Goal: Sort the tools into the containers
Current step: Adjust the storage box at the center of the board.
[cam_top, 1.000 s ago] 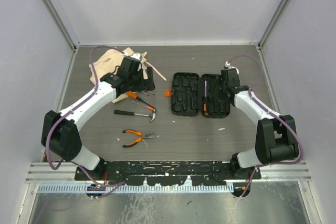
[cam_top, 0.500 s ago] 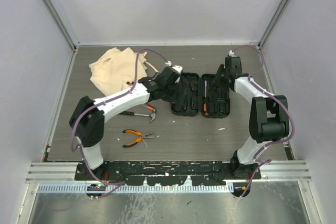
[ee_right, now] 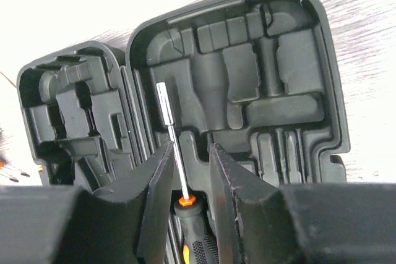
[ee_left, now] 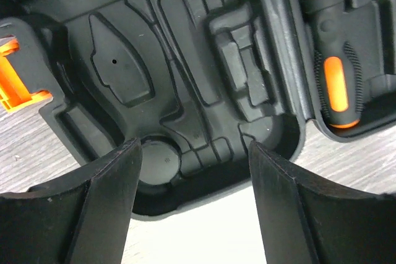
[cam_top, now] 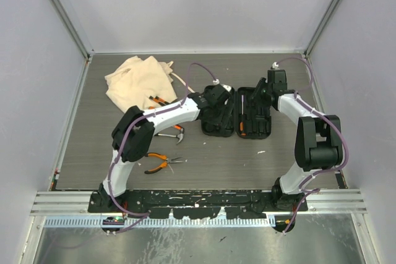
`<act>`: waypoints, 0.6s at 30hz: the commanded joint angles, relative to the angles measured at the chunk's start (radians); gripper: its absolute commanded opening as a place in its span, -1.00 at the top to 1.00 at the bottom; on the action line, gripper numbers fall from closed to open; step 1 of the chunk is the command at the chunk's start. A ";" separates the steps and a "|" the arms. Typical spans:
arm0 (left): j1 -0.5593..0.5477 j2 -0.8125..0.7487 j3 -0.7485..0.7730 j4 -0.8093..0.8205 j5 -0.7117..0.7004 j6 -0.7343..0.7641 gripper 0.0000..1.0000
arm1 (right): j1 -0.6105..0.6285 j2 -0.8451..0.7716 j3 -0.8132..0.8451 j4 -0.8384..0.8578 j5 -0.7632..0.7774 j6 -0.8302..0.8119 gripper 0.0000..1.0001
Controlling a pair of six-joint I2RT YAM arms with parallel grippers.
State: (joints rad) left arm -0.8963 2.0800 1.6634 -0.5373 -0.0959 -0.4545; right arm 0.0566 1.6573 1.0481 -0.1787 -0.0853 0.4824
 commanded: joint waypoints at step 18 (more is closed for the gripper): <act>0.091 -0.069 -0.120 -0.092 -0.076 0.075 -0.37 | -0.003 -0.133 -0.049 0.055 -0.026 0.025 0.29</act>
State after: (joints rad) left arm -0.8276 2.0861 1.5948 -0.5888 -0.1383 -0.4042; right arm 0.0566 1.5810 0.9897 -0.1646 -0.1101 0.4995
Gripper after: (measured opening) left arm 0.685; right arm 0.354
